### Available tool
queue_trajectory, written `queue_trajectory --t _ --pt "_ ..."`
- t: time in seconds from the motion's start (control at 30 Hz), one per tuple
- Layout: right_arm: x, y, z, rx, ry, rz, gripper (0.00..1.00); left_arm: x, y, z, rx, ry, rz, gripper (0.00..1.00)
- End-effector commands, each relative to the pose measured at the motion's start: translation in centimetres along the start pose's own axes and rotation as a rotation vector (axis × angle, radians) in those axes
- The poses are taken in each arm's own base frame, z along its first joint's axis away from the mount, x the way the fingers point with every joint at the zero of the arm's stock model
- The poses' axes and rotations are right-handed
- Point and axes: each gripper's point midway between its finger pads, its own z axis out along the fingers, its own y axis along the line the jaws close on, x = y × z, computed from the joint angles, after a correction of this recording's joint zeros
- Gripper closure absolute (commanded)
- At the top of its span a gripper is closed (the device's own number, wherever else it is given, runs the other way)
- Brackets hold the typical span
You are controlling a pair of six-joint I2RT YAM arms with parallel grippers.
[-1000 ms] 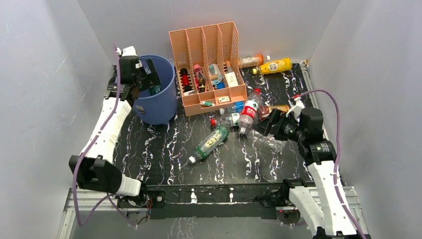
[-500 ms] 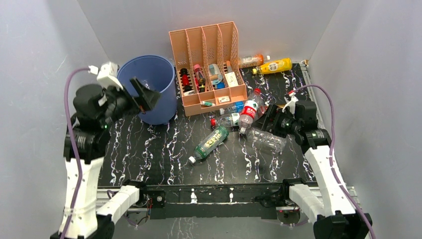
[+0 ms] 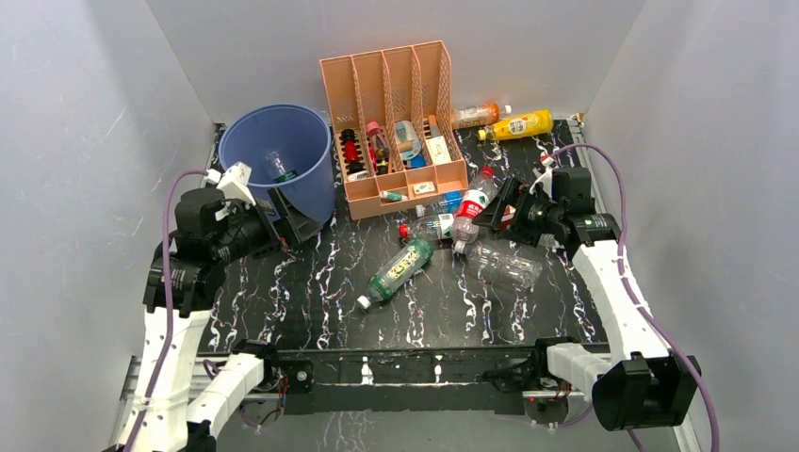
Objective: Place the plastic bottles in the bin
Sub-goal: Pick up the plastic bottle at the center of the board.
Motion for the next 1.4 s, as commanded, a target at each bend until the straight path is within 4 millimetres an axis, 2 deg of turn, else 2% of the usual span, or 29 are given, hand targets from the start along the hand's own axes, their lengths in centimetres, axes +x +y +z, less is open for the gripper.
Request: queue_trajectory --t 0.0,0.23,0.43,0.6,0.87,1.03,1.23,1.37 --pt "-1.4 1.8 -1.1 -0.016 -0.022 0.007 0.02 1.0 -0.2 0.0 0.011 0.031 -0.07 0.02" --pt "-1.5 1.7 -2.0 0.042 -0.013 0.067 0.02 2.4 1.2 0.0 -0.037 0.053 -0.105 0.02" --pt "-0.7 1.3 -3.1 0.085 -0.012 0.067 0.02 2.8 0.6 -0.7 -0.027 0.078 -0.125 0.02" --pt "0.4 0.2 -3.4 0.084 -0.05 0.027 0.02 4.0 1.6 -1.5 -0.059 0.073 -0.123 0.02" --pt "2.1 1.0 -5.1 0.008 -0.105 -0.053 0.02 5.5 1.9 -4.4 -0.012 -0.07 -0.102 0.02" --pt "2.2 2.6 -6.1 -0.036 -0.069 -0.081 0.02 7.4 2.7 -5.1 -0.033 -0.011 -0.086 0.02" --pt "2.8 3.1 -5.4 -0.074 -0.028 -0.07 0.02 8.4 2.4 -5.8 -0.022 0.013 -0.1 0.02" --pt "3.0 3.0 -4.5 -0.059 -0.01 -0.107 0.02 8.1 2.2 -5.0 -0.011 0.042 -0.1 0.02"
